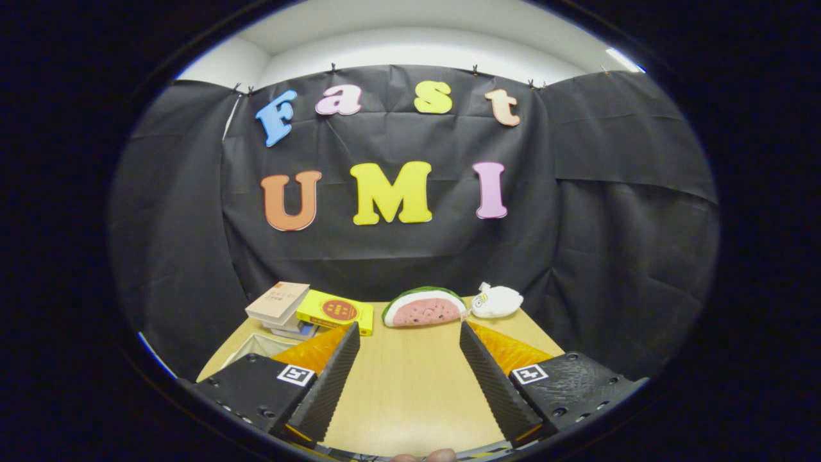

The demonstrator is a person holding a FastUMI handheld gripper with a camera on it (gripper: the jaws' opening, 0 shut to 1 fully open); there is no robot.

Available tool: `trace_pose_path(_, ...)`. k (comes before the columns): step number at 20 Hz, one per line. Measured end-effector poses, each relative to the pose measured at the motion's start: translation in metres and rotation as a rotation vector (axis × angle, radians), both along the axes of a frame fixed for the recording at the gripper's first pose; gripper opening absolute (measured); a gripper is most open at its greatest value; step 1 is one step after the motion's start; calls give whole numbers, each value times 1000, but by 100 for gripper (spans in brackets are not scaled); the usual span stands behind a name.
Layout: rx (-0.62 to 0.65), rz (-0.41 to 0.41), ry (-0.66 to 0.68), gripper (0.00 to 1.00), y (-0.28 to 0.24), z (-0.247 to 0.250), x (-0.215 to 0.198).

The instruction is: Open the storage box then place both shoes into the box .Put the left shoe in first, then the right shoe, with the right side of both shoes facing outward in a uniform manner.

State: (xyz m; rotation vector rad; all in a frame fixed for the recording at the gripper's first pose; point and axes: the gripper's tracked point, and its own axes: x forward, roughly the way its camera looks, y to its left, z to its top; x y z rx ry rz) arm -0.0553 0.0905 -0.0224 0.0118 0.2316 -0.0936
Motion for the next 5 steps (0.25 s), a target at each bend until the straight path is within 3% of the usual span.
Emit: trace_pose_path(5,-5,11,14,96,21,-5,6)
